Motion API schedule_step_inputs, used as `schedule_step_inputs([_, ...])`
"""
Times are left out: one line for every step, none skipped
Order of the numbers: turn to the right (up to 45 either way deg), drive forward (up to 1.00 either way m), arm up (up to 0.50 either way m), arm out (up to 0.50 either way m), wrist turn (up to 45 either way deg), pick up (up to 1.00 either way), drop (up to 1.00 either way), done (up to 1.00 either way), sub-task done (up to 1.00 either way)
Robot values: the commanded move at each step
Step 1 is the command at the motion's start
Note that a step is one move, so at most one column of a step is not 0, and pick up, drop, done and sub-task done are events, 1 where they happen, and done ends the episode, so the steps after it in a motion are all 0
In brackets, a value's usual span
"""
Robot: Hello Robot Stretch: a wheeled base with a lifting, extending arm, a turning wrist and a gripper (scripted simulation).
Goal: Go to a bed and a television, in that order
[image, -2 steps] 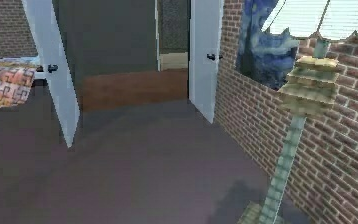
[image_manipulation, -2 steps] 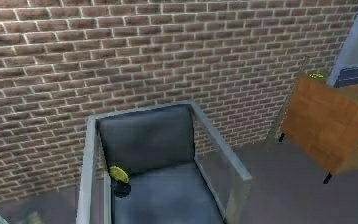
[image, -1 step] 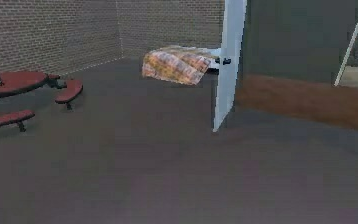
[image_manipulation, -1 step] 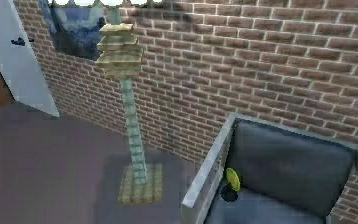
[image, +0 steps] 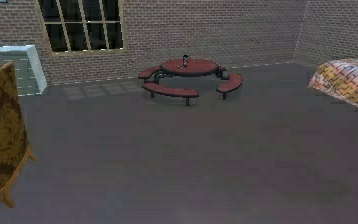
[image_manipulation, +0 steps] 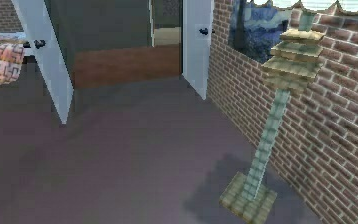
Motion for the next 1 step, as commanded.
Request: schedule_step_inputs([-9.0, 0.0, 0.0, 0.0, 0.0, 0.0, 0.0, 0.0, 0.0])
